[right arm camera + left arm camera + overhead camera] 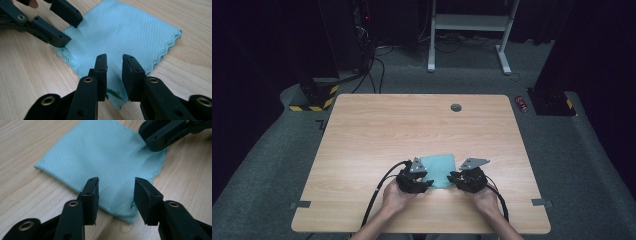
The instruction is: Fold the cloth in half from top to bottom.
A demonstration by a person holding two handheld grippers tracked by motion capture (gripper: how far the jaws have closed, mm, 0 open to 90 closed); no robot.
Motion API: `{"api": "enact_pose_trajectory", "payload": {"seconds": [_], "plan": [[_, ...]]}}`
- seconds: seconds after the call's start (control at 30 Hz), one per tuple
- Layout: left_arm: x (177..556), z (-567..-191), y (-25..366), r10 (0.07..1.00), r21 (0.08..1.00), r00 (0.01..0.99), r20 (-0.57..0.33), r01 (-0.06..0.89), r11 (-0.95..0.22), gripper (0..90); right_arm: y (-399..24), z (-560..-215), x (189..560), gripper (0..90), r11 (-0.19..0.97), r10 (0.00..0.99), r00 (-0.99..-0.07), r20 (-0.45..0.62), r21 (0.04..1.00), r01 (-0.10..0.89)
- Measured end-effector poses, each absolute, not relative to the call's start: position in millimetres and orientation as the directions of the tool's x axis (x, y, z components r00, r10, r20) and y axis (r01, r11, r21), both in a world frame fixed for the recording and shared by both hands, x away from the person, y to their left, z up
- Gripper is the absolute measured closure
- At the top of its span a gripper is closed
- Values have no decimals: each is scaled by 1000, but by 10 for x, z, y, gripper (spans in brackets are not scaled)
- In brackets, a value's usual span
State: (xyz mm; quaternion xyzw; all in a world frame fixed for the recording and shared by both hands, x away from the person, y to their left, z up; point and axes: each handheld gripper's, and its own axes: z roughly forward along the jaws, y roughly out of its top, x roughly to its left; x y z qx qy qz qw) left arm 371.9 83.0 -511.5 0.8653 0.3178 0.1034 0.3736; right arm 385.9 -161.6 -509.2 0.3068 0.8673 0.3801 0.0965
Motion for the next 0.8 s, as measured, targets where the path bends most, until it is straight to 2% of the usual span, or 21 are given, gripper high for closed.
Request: {"api": "enact_pose_trajectory", "payload": {"seconds": [0.17,0.43,0.63,0.8], "plan": [[3679,-5138,887,634,704,772,-52,478,-525,505,-1682,-5134,3822,670,539,619,-784,35,707,457],[3625,-5152,947,638,701,769,-44,479,-529,471,-1790,-5175,3793,645,526,641,-767,30,710,467],[3773,-5046,1008,667,749,738,-104,499,-436,471,-1773,-5110,3861,644,490,650,-759,48,737,466],[4021,-5022,988,744,748,659,-110,548,-375,473,-1737,-5079,4049,636,409,707,-702,92,757,510]]}}
